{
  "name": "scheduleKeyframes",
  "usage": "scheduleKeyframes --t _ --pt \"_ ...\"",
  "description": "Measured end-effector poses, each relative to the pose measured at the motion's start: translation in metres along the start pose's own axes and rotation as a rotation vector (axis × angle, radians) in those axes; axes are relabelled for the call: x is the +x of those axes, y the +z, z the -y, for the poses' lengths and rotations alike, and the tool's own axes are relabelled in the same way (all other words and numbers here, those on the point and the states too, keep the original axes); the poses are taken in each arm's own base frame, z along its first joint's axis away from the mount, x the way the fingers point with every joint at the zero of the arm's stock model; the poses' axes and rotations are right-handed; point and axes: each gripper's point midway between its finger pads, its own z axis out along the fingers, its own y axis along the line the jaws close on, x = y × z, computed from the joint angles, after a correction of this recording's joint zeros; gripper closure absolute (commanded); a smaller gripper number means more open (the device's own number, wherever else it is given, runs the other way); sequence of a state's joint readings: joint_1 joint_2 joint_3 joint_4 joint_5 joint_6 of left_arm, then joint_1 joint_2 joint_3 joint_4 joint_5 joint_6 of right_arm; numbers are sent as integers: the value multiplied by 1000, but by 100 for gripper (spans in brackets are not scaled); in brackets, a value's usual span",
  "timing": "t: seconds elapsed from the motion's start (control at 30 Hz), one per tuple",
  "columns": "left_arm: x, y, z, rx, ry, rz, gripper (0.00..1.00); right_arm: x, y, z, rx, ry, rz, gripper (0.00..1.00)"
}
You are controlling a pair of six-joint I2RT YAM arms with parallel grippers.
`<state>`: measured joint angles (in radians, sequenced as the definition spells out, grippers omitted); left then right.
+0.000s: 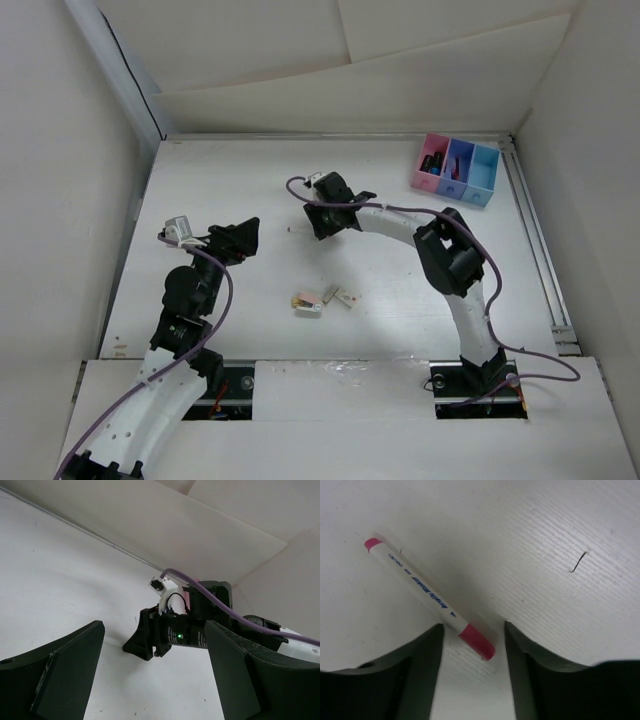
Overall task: Sort the stationery into containers
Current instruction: Grab a piece of stationery with the right arm
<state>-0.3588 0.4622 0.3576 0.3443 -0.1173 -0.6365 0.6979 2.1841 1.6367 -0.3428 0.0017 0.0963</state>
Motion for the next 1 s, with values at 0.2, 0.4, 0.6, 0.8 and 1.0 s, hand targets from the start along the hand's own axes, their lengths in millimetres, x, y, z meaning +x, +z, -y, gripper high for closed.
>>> scheduleKeyframes --t 0.2,0.4,0.6,0.8,1.0 --pt "0 0 0 -1 -1 0 21 -1 3 2 19 7 6 68" --pt "0 0 0 0 0 0 21 0 4 0 13 27 40 91" --pt "0 0 0 0 -1 0 21 5 -2 -1 10 44 55 100" --pt "0 0 0 0 -1 0 21 16 -13 -10 -48 84 32 100" --pt "0 0 0 0 -1 0 21 8 -41 -13 -134 150 56 100"
